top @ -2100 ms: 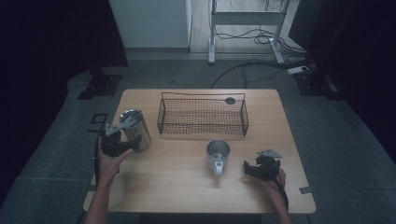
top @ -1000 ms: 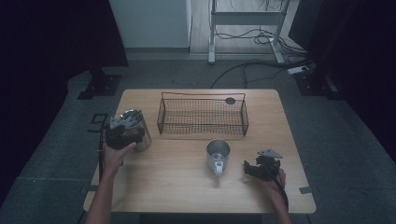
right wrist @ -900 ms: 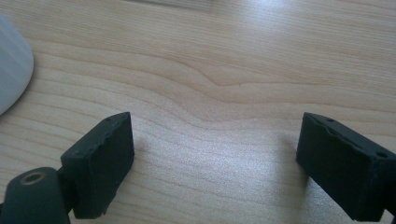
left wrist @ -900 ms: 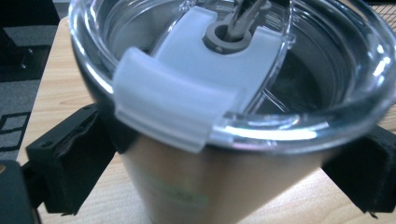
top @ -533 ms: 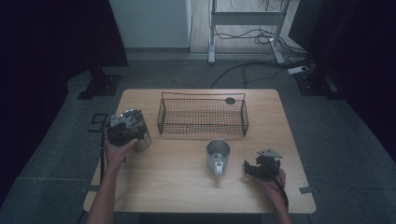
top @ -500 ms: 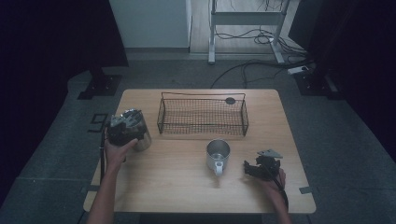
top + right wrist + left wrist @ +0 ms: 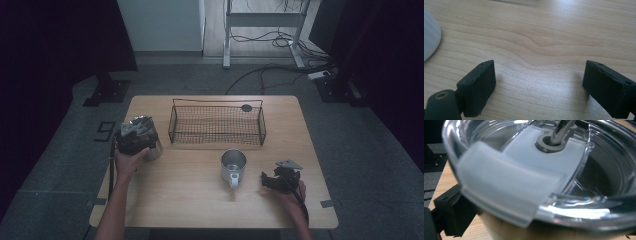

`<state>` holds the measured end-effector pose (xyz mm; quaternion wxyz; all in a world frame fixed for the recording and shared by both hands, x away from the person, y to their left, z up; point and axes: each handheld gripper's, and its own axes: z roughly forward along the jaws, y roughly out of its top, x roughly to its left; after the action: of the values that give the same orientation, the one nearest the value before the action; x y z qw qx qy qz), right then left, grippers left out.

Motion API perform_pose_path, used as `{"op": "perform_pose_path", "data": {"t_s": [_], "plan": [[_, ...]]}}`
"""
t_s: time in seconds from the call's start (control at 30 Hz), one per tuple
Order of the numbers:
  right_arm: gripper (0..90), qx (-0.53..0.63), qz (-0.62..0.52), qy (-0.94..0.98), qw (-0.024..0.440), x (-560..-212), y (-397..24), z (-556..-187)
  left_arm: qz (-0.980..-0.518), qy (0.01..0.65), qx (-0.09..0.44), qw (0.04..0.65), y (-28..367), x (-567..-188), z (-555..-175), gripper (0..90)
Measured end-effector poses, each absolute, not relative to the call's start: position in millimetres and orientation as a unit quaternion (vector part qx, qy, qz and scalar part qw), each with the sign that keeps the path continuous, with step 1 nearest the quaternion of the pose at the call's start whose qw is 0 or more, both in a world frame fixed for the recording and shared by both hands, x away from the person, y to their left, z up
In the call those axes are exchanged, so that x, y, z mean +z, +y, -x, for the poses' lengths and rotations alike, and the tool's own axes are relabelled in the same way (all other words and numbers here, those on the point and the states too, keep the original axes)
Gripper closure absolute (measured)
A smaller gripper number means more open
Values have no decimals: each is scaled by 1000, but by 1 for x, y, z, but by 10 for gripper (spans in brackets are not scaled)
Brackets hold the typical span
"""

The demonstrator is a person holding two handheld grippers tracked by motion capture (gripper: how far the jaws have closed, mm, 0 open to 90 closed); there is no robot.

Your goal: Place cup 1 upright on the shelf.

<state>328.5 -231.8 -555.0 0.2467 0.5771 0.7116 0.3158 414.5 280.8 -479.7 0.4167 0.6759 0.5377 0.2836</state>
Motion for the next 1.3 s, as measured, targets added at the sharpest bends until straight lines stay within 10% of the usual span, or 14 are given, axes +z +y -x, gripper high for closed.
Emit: {"op": "perform_pose_path", "data": {"t_s": [1.3], "plan": [[116,316,-577,711,247,-555,-233,-329,-681,516,299,425,279,-462,-395,39]]}}
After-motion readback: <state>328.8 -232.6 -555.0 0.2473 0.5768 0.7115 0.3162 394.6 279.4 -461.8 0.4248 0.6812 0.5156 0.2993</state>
